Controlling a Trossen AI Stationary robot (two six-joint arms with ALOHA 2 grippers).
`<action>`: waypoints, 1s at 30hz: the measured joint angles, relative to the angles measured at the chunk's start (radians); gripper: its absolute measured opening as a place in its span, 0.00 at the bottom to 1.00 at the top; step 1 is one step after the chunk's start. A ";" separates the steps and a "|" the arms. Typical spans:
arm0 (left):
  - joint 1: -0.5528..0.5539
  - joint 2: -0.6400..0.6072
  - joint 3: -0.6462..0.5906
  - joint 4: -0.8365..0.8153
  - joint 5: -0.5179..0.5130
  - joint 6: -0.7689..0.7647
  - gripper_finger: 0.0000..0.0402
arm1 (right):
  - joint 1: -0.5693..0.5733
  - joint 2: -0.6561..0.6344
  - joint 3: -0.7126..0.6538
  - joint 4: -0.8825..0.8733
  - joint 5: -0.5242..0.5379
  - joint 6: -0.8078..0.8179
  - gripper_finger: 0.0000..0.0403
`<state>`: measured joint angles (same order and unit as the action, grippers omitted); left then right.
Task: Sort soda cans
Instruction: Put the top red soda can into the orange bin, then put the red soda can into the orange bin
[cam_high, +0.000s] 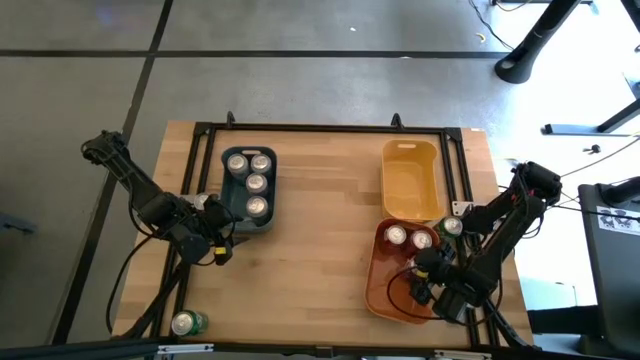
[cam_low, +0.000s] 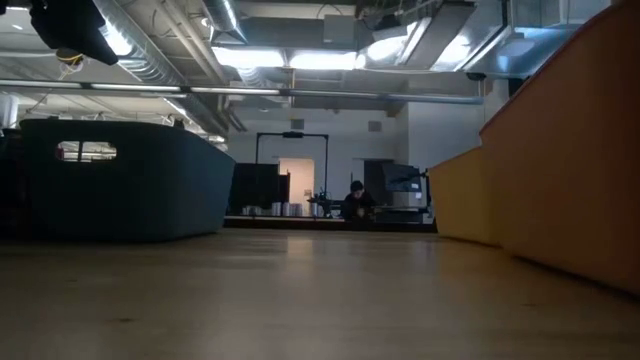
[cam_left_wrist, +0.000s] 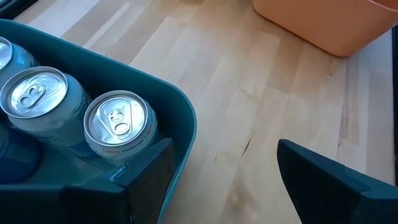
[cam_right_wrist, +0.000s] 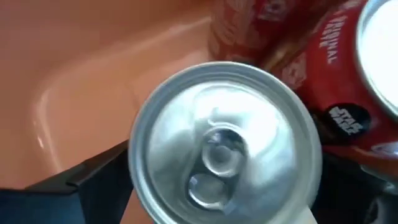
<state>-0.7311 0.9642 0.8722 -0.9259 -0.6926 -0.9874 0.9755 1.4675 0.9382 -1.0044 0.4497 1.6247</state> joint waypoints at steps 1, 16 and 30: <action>0.000 0.000 0.000 0.000 0.000 0.002 0.69 | 0.000 -0.005 0.013 -0.017 0.000 -0.003 0.98; 0.000 0.000 0.000 0.003 0.000 -0.001 0.69 | -0.003 -0.026 0.428 -0.373 0.266 -0.117 0.96; 0.030 -0.001 0.008 0.053 0.016 0.189 0.69 | -0.240 0.009 0.384 -0.128 0.493 -0.428 0.96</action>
<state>-0.7011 0.9636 0.8803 -0.8730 -0.6769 -0.7983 0.7358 1.4763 1.3221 -1.1326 0.9427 1.1963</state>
